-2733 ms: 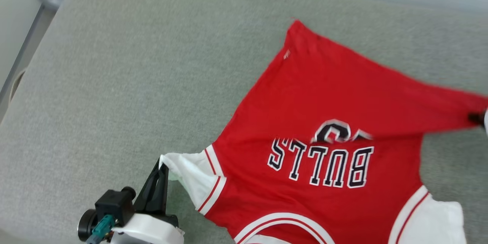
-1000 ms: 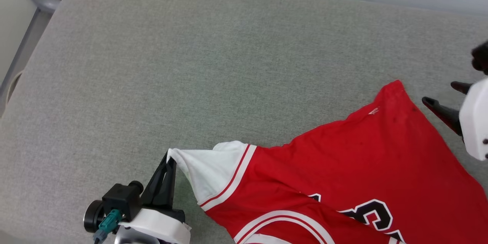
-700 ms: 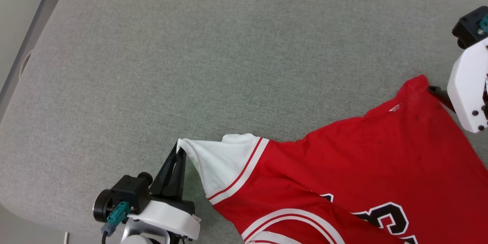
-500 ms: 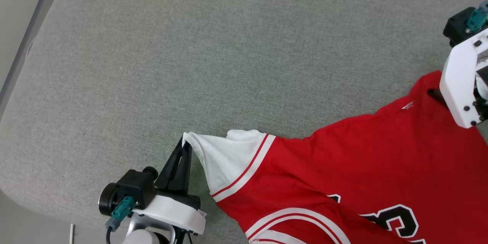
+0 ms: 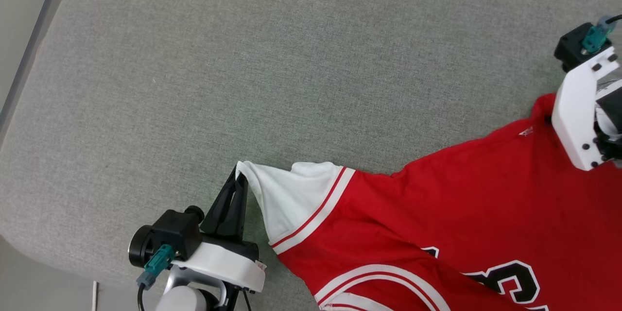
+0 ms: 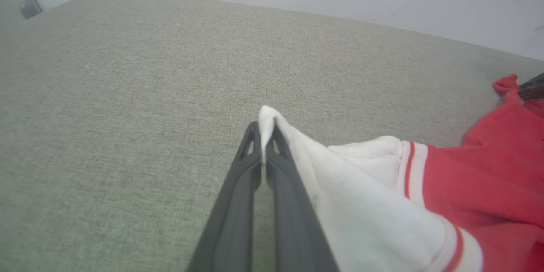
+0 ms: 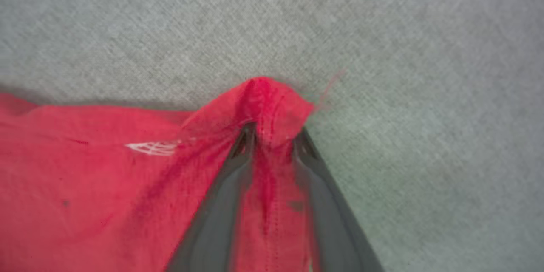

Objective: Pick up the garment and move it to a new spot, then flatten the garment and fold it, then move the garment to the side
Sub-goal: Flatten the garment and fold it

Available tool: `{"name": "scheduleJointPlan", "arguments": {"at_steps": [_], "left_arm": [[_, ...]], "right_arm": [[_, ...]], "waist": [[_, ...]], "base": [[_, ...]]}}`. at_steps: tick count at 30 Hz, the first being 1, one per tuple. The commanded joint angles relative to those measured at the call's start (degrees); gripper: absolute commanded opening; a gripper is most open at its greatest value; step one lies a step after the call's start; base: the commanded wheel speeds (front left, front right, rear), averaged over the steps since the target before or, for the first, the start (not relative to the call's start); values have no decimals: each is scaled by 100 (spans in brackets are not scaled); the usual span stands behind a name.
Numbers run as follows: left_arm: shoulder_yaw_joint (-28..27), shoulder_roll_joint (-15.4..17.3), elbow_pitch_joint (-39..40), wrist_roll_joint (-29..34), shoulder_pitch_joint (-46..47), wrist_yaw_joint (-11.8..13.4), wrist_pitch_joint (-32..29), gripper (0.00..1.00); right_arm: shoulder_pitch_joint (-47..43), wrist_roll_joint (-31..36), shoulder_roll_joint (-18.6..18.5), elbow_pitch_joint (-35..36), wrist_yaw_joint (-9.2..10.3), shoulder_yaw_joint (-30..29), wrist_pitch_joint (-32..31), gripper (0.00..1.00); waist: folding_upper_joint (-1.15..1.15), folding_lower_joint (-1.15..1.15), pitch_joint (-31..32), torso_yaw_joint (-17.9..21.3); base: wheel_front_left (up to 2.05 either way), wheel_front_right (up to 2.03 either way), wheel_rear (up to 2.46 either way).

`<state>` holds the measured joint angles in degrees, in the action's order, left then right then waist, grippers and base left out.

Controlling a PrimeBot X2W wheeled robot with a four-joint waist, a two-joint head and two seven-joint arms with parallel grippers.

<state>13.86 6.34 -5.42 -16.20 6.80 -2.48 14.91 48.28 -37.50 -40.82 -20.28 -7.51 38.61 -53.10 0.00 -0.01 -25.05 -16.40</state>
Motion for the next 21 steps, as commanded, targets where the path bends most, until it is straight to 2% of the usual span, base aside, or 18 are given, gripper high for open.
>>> {"name": "scheduleJointPlan", "arguments": {"at_steps": [1,7,15,21], "left_arm": [[-31,-13,-10,49,3,6,40,0],[-115,74,-35,56,-134,41,35,0],[-266,287,176,14,-340,96,-20,0],[-389,422,465,2,-278,161,-104,0]], "right_arm": [[-148,-39,112,-199,4,202,116,0],[71,-310,177,-203,4,153,875,0],[-181,-581,57,-6,4,70,1836,0],[-392,-618,78,180,4,-231,2445,0]], "waist": [[0,1,64,26],[0,1,437,162],[0,1,998,444],[0,1,1319,628]], "base": [[0,0,0],[0,0,0],[0,0,0],[0,0,0]]}}
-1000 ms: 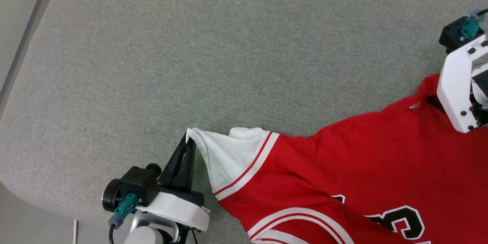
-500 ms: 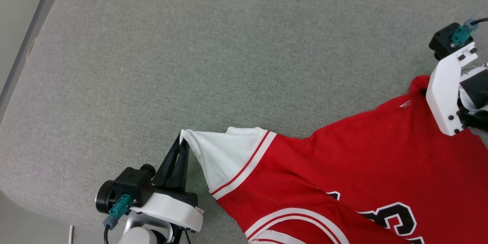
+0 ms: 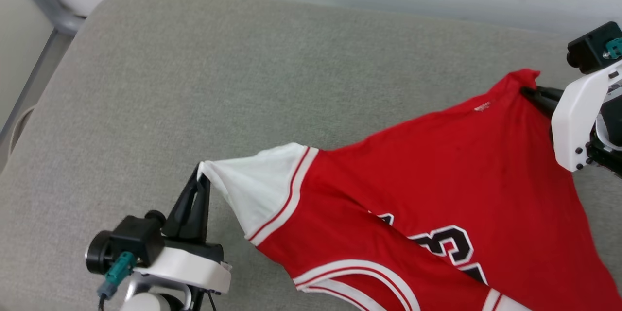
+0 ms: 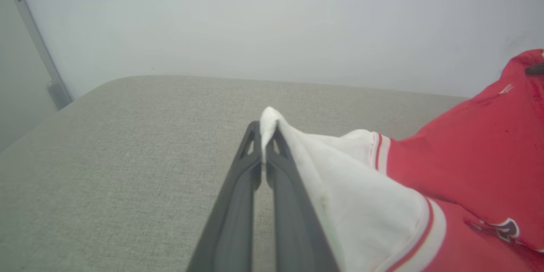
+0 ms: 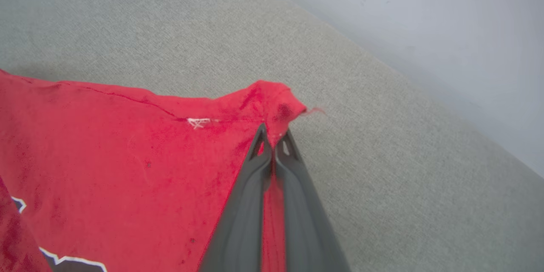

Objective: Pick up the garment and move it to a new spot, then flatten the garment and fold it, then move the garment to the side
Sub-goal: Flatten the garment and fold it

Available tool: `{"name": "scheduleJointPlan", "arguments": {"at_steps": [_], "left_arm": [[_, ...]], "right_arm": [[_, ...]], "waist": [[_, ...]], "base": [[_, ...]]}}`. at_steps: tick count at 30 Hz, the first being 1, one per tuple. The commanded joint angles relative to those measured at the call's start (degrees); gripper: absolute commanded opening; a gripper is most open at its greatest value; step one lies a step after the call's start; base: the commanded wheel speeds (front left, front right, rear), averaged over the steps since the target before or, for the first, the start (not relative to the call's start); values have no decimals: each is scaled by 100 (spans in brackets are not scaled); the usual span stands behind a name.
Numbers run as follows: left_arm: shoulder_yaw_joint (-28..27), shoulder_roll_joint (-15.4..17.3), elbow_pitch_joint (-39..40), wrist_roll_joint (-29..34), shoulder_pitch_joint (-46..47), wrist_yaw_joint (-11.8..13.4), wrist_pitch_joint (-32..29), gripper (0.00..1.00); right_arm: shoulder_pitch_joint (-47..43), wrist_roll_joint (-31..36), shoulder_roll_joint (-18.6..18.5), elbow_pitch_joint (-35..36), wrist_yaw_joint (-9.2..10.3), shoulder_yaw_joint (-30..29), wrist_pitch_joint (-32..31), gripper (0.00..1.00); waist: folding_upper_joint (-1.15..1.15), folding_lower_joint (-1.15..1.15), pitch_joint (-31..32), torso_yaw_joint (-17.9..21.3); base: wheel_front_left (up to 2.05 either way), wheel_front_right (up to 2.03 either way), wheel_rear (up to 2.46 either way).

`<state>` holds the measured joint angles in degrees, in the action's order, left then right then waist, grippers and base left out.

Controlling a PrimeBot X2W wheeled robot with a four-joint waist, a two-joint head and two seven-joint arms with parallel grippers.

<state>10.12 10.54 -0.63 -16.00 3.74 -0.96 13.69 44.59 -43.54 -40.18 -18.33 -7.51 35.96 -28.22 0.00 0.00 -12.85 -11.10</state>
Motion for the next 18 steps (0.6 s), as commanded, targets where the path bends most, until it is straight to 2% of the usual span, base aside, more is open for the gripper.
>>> {"name": "scheduleJointPlan", "arguments": {"at_steps": [1,10,18], "left_arm": [[-35,36,54,-20,63,22,-15,0],[-249,288,713,-119,794,-33,-292,0],[-390,607,964,-108,1980,-151,-592,0]], "right_arm": [[-70,-15,35,39,4,-39,58,0],[-378,236,267,666,4,-1034,735,0],[-438,601,627,1261,4,-1979,919,0]], "waist": [[0,0,157,139],[0,0,433,469],[0,0,390,679]], "base": [[0,0,0],[0,0,0],[0,0,0]]}}
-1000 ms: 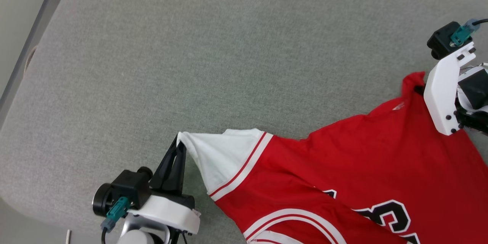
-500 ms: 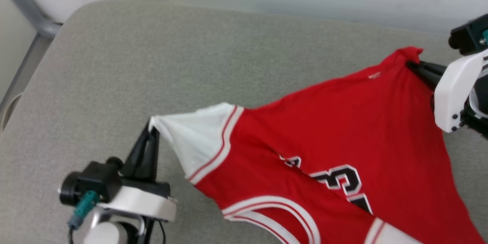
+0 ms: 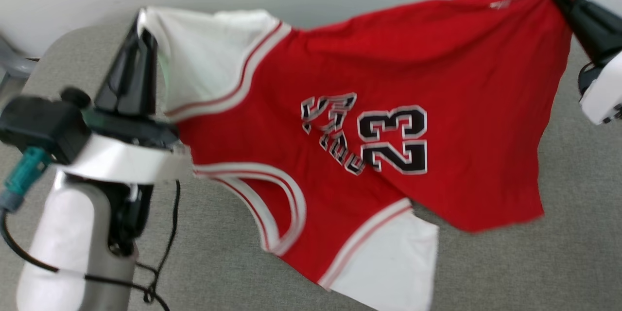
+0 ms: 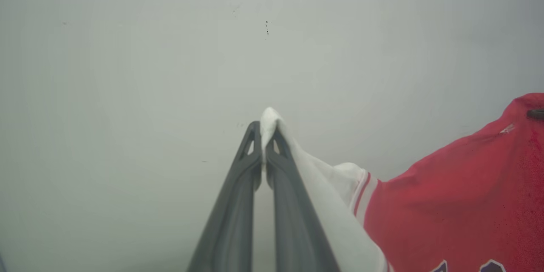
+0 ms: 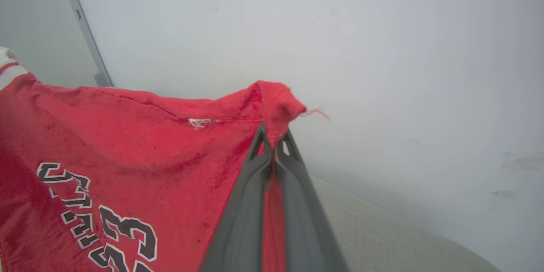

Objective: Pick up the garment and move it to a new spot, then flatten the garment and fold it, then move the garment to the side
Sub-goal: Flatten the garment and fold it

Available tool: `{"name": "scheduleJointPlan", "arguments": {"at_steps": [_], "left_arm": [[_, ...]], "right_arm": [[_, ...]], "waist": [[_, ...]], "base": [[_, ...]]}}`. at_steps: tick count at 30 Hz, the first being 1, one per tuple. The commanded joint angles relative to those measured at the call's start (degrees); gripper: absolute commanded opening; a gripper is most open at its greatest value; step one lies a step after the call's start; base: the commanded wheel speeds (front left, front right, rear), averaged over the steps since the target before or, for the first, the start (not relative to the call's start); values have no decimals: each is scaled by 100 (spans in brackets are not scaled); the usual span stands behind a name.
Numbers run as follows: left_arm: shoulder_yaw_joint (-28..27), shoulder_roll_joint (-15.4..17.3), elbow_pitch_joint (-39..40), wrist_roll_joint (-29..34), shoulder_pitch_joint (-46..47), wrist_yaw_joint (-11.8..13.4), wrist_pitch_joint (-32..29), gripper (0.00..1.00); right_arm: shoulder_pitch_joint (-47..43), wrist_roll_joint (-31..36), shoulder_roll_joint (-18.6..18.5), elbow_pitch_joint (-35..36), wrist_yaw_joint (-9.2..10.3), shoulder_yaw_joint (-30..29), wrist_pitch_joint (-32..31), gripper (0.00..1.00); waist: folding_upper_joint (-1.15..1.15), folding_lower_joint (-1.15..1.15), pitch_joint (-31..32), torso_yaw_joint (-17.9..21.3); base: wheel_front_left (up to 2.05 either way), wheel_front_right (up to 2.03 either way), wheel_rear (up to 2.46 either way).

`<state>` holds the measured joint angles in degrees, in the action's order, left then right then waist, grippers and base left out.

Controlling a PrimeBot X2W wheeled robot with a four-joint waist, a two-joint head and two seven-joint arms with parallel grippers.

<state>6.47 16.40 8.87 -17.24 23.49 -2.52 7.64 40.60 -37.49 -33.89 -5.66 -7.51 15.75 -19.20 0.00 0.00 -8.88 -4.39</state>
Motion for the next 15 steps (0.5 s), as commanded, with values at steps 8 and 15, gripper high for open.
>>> {"name": "scheduleJointPlan", "arguments": {"at_steps": [8,15], "left_arm": [[-4,167,72,22,1212,-99,-202,0],[174,177,-88,79,2364,-195,-372,0]], "right_arm": [[151,374,528,535,4,-1003,191,0],[511,607,816,840,4,-1412,114,0]], "waist": [[0,0,-178,138],[0,0,-544,227]], "base": [[0,0,0],[0,0,0]]}}
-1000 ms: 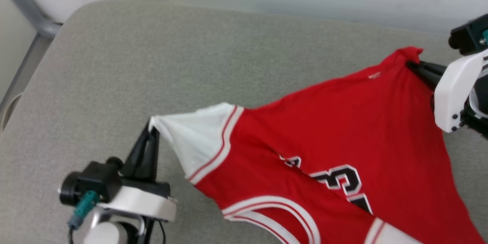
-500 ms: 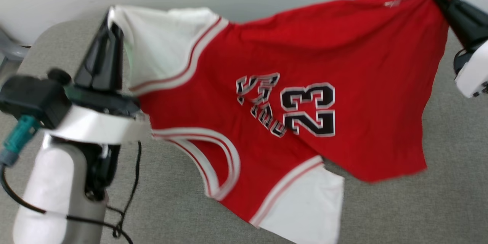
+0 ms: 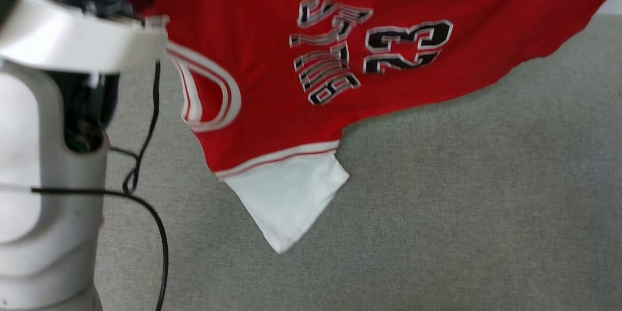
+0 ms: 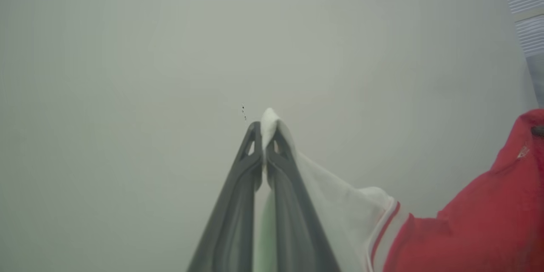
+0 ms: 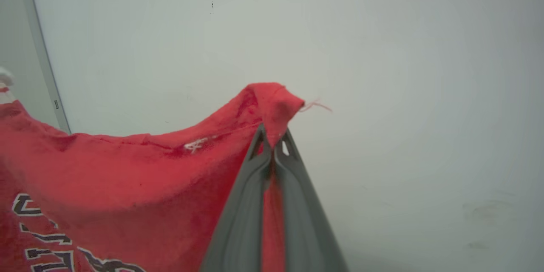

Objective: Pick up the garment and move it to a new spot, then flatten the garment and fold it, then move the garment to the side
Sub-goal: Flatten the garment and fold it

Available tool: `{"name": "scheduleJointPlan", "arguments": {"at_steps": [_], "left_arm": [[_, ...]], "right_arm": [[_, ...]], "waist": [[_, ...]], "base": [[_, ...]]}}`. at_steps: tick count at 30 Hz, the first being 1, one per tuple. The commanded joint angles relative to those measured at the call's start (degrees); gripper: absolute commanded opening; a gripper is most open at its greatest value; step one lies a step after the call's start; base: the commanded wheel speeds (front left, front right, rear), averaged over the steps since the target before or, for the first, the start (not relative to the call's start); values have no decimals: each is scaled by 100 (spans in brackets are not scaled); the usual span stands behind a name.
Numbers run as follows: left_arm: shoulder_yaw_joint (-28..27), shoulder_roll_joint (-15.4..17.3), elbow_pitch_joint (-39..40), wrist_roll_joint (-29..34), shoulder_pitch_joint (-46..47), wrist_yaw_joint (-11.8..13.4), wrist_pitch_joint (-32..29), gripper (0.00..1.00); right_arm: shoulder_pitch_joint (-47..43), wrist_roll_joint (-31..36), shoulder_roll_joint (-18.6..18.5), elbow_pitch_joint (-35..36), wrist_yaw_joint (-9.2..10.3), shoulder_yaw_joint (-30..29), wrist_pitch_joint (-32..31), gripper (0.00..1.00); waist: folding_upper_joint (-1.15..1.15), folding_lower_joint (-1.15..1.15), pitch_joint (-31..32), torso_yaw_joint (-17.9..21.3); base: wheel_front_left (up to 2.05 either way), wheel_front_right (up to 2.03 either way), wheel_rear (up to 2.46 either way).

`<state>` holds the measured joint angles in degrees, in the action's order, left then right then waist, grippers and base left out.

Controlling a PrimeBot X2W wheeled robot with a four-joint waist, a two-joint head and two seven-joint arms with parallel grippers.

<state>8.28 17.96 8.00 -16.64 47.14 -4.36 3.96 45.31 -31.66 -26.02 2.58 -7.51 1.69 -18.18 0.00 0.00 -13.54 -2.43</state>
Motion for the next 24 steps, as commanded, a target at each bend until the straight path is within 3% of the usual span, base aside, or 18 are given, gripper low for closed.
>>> {"name": "scheduleJointPlan", "arguments": {"at_steps": [1,10,24], "left_arm": [[6,22,-46,4,186,-26,-26,0],[187,96,-750,18,2127,-164,-144,0],[744,480,-2179,278,5074,-293,-24,0]], "right_arm": [[136,47,60,42,4,-41,2,0],[1422,142,193,-199,4,-195,-137,0],[4427,556,136,-2017,4,189,320,0]], "waist": [[0,0,-157,49],[0,0,-1077,155],[0,0,-2180,216]], "base": [[0,0,0],[0,0,0],[0,0,0]]}}
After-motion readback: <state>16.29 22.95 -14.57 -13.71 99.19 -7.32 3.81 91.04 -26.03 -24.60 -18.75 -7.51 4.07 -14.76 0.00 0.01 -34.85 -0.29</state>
